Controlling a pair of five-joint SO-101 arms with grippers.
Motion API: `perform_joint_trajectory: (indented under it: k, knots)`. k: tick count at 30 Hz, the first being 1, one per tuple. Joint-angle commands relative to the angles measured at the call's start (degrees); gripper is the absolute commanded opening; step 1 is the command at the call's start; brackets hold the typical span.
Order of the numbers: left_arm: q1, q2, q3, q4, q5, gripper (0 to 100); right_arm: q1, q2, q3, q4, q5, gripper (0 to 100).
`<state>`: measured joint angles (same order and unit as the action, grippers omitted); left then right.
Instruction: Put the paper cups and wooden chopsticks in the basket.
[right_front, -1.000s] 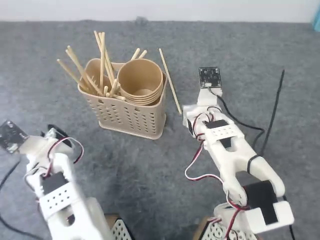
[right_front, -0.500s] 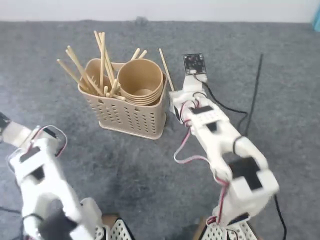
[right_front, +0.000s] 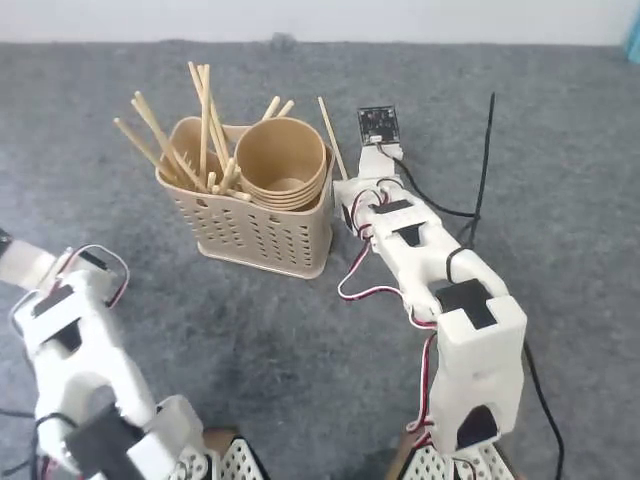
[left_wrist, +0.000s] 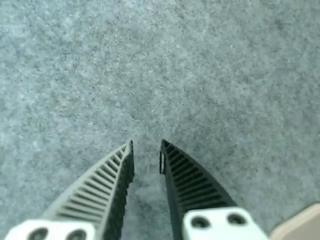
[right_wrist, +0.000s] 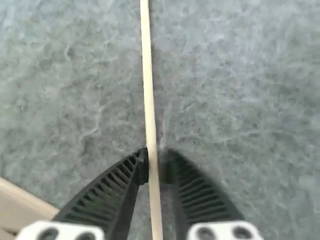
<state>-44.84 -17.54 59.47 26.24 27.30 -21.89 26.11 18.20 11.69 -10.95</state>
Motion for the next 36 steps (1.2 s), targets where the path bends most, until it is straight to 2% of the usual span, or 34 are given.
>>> perform_joint_trajectory:
  k: [1,11,17,21,27,33,36]
  knots:
    - [-0.35,-0.44,-2.59,-0.97,0.44,8,1.19,-1.01,-2.81,0.22,-0.09,2.9]
    - [-0.26,-0.09,-2.59,-1.05,0.44,8,3.12,-5.93,-1.93,15.16,-0.09,0.6]
    - [-0.09,-0.09,-2.51,-1.05,0.44,8,3.03,-12.44,5.36,21.67,0.09,0.6]
    - [-0.09,-0.09,-2.42,-1.05,0.35,8,3.03,-19.65,14.15,22.11,6.42,0.6]
    - [-0.09,-0.09,-2.33,-1.05,0.35,8,3.56,-37.85,32.35,22.46,13.63,0.6]
    - [0.0,-0.09,-2.33,-1.05,0.35,8,7.34,-65.01,53.27,22.46,18.02,0.6]
    - [0.09,-0.09,-2.33,-1.05,0.35,8,8.75,-77.93,60.57,25.01,22.95,2.4]
